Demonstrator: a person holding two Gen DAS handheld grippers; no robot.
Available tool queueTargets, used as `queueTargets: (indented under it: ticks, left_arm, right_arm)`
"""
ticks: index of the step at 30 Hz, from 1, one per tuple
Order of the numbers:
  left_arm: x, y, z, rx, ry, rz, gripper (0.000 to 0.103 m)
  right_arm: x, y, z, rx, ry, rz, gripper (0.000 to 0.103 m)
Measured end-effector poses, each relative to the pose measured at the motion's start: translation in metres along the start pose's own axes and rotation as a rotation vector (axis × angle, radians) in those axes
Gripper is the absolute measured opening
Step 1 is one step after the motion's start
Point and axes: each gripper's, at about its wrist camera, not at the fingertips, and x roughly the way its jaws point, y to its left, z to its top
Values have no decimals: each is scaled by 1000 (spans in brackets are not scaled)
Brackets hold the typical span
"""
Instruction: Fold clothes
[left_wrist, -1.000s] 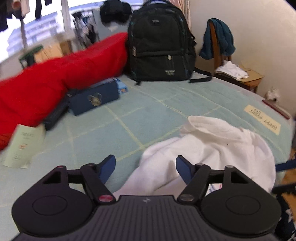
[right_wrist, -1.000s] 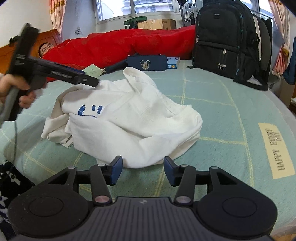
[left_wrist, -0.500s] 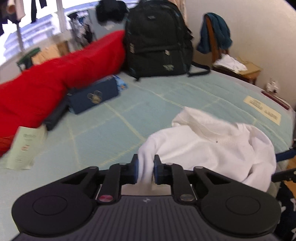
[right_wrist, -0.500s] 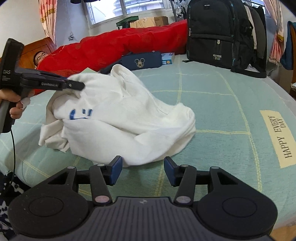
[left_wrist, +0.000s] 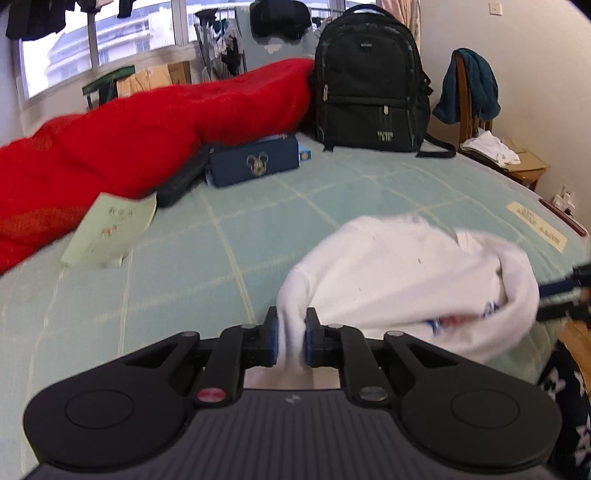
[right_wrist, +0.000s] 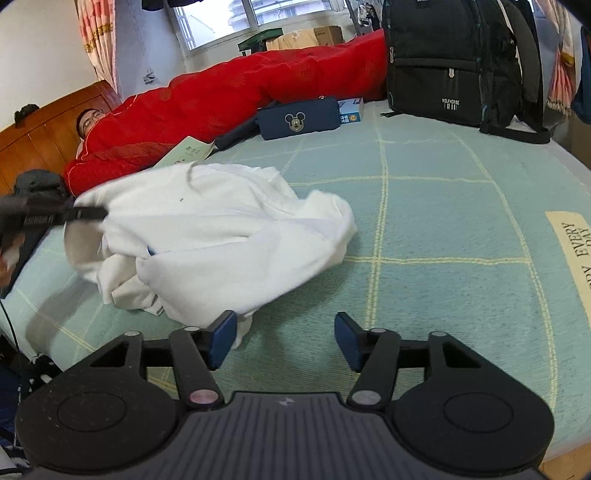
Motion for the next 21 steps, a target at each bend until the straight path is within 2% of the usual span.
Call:
queueTargets:
  ticks: [3, 5, 9, 14, 21]
  left_arm:
    - [-2, 3, -12, -7, 11, -20, 22]
    - [-3, 3, -12, -2, 7, -31, 24]
    - [-2, 3, -3, 18, -10, -21, 45]
    - [8, 1, 17, 73, -22, -41, 47]
    - [39, -6, 32, 114, 57, -84, 50]
  right_arm:
    - [3, 1, 2, 14, 1, 21, 73]
    - [4, 2, 4, 21, 3, 34, 74]
    - [3, 3, 7, 31, 2, 53, 77]
    - [6, -6, 12, 74, 6, 70, 78]
    - [14, -19, 20, 130, 18, 83, 78]
